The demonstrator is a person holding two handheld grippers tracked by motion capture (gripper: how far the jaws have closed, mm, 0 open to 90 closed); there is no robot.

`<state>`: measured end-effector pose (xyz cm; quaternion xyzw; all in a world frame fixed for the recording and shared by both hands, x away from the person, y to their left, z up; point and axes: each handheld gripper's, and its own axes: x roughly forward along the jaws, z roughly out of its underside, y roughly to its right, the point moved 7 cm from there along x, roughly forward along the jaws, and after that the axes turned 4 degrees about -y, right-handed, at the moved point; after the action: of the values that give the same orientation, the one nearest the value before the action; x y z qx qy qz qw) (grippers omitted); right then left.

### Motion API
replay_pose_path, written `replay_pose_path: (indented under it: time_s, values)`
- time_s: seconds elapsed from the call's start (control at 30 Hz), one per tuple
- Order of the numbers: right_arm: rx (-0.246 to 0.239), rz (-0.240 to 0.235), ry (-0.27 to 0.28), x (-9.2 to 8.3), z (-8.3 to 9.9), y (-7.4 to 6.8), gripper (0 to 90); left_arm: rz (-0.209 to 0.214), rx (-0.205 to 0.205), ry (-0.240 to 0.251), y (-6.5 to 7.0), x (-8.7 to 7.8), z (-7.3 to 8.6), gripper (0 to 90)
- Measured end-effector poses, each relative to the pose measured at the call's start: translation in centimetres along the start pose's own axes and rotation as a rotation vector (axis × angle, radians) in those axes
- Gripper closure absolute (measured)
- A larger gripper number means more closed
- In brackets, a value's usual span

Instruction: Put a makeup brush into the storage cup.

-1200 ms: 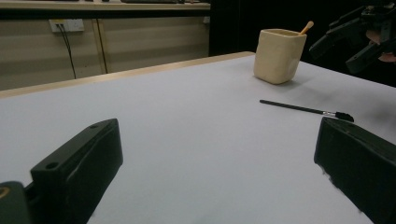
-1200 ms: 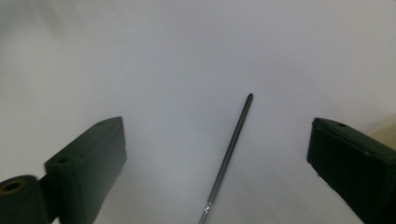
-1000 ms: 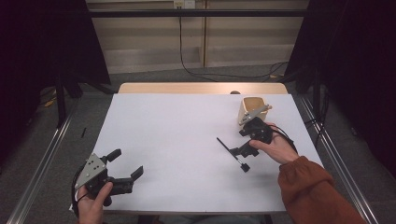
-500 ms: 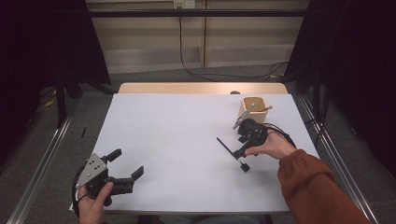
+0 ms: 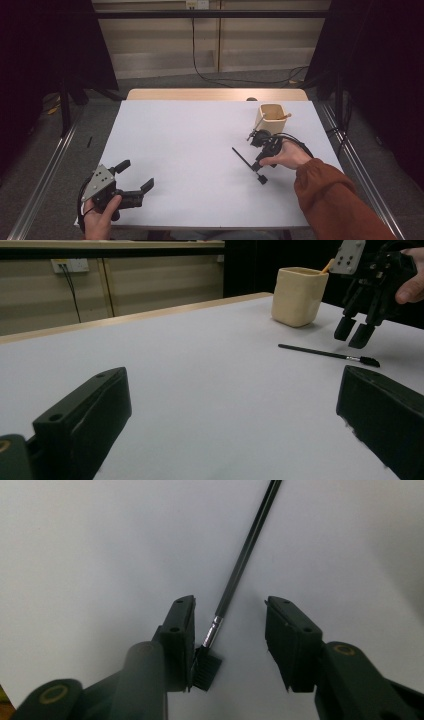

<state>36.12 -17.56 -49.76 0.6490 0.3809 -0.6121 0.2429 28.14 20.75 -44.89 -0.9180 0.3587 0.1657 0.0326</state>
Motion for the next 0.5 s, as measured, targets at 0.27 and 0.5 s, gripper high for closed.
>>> replay_pose_path:
  time_s: [0.27,0.5]
  values:
    - [0.009,-0.017,-0.044,0.8,-0.1,-0.2,67.1,0.001,0.000,-0.003,0.0,0.0,0.0,1.1]
    - [0.011,-0.018,-0.066,1.3,-0.3,-0.4,69.9,0.000,0.001,-0.004,0.0,0.1,0.0,1.1]
